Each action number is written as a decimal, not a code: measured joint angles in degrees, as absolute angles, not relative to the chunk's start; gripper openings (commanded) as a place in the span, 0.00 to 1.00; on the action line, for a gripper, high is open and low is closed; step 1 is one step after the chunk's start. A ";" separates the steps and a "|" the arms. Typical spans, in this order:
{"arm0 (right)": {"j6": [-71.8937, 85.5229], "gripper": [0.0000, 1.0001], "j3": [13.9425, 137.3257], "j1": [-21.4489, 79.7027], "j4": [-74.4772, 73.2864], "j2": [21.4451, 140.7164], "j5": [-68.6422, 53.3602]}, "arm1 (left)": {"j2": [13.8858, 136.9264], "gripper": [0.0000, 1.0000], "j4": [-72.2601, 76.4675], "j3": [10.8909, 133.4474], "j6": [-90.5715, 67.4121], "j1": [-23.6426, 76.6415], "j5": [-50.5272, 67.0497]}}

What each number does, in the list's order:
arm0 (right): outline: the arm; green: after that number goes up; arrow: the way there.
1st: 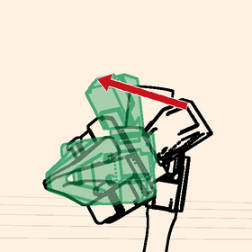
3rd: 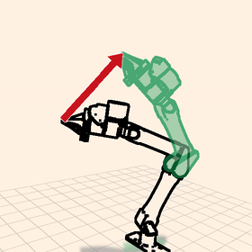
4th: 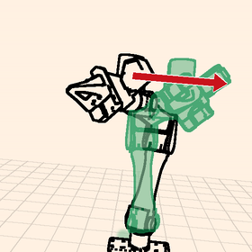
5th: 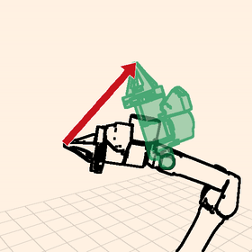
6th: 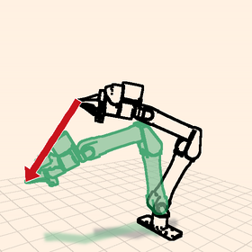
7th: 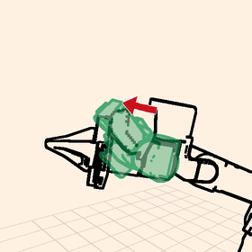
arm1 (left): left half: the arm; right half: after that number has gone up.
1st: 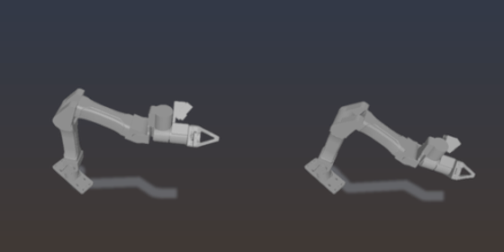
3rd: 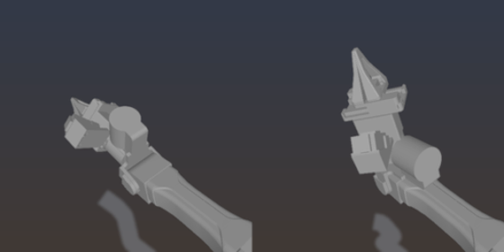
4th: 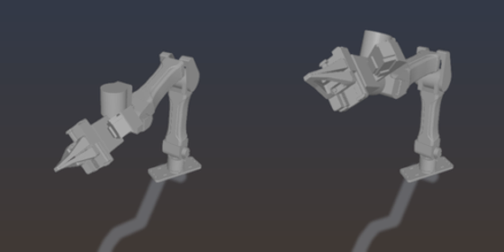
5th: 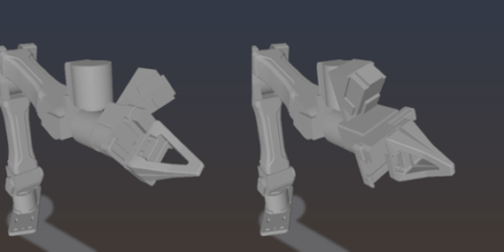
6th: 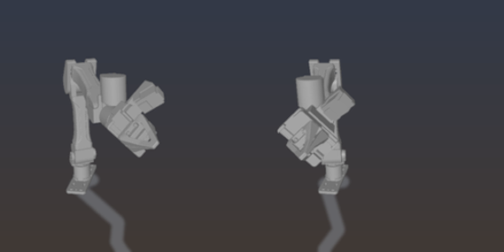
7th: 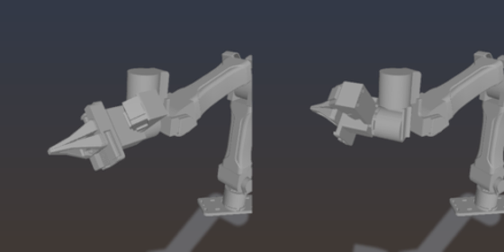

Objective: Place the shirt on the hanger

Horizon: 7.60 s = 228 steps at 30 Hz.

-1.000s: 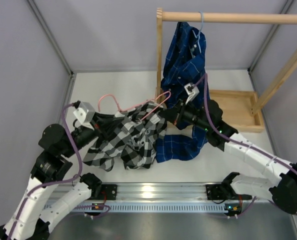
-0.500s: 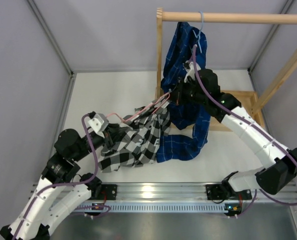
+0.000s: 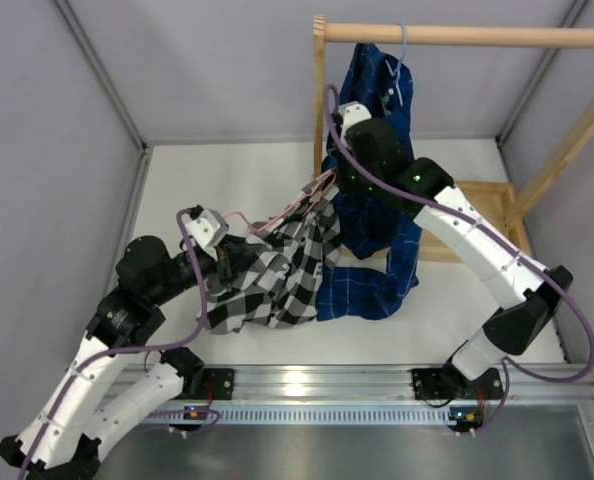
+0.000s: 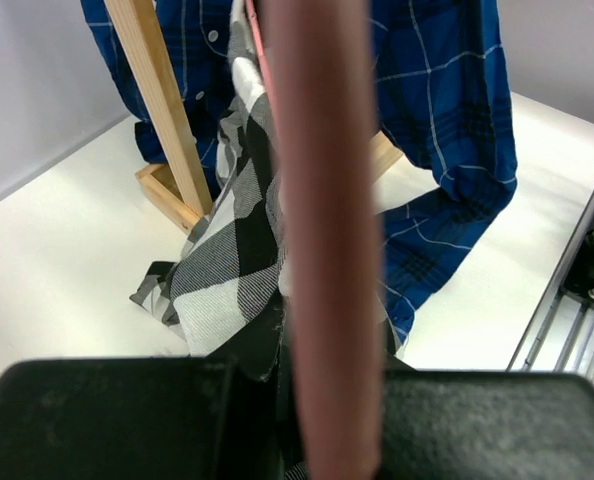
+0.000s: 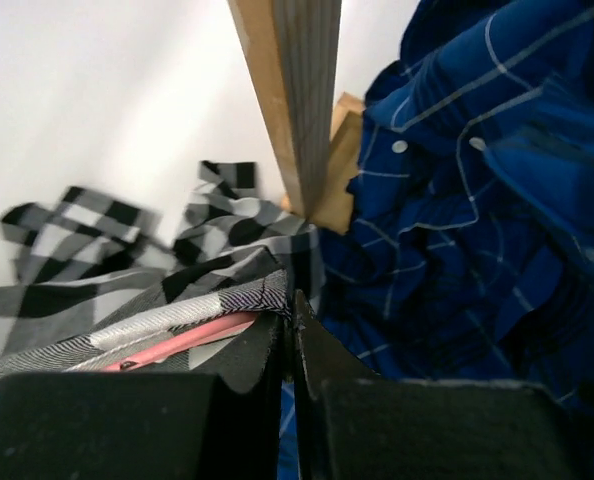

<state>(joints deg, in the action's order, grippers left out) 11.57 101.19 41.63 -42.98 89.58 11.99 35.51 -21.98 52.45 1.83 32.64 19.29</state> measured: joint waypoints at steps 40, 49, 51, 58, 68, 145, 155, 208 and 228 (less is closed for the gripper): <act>28.40 0.62 48.10 50.11 -3.79 50.48 -10.59 | 56.66 0.00 -20.25 74.06 -10.13 32.58 17.34; 15.49 0.61 62.26 49.69 -27.31 36.40 -12.38 | 53.56 0.00 -22.20 71.29 -1.02 32.38 40.77; 12.49 0.61 68.64 49.69 -29.95 38.81 -13.23 | 54.74 0.00 -22.72 71.07 -0.45 32.38 48.07; 6.37 0.56 83.24 49.65 -31.57 53.93 -24.82 | 60.03 0.00 -23.24 71.07 -0.25 32.40 65.23; 8.69 0.45 84.31 49.82 -28.75 65.52 -37.41 | 62.04 0.00 -23.22 71.07 -0.25 32.40 71.66; 9.47 0.00 85.76 50.48 -25.12 61.30 4.51 | 50.00 0.00 -19.07 58.26 -33.17 24.34 -37.69; 11.79 0.00 87.81 50.46 -25.56 62.57 8.54 | 52.42 0.98 -24.03 59.88 -34.76 16.36 -20.73; 4.03 0.00 91.46 50.46 -34.44 64.88 -2.68 | 72.16 0.00 -28.77 87.22 1.34 28.21 46.87; 8.10 0.00 83.55 50.46 -31.94 63.24 10.02 | 64.23 0.00 -22.11 78.87 -8.25 28.62 33.06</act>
